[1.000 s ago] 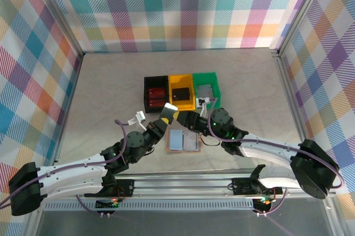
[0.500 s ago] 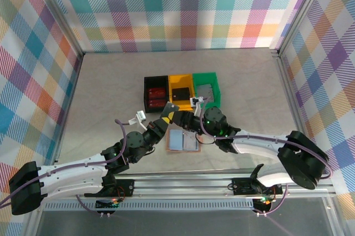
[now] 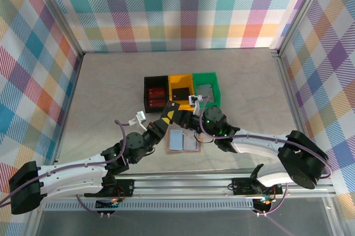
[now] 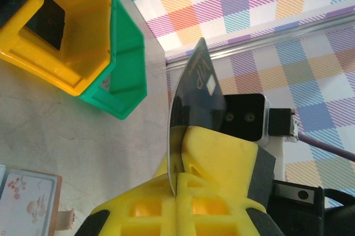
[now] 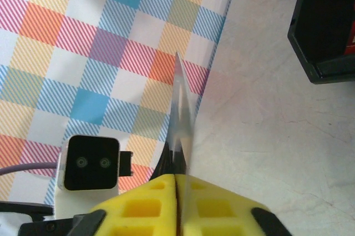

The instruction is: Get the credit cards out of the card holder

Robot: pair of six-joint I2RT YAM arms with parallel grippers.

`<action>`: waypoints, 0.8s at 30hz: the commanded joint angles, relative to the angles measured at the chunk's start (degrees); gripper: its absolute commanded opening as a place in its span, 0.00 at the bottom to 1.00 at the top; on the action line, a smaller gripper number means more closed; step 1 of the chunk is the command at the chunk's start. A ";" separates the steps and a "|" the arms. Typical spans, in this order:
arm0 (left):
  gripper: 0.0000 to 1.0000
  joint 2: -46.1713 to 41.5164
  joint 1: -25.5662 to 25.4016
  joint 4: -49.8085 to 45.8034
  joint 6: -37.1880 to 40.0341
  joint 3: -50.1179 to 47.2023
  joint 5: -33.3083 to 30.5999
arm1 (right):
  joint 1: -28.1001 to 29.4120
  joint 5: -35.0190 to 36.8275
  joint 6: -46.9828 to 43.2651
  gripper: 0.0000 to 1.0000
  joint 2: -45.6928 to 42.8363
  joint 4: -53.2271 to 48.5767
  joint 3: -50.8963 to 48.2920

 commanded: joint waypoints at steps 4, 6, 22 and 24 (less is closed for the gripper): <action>0.34 -5.01 -0.81 -8.27 3.64 1.93 0.79 | -0.14 1.50 -4.62 0.00 -4.47 -6.69 2.78; 0.50 -8.86 -0.72 -16.94 7.30 4.50 0.41 | -1.43 -1.63 -6.95 0.00 -6.40 -13.04 4.50; 1.00 -14.63 10.44 -51.38 36.09 22.00 28.46 | -13.43 -48.08 -41.59 0.00 -3.38 -62.15 24.61; 1.00 -11.47 14.84 -51.69 37.25 23.58 35.65 | -13.38 -48.67 -44.94 0.00 -3.22 -66.29 25.41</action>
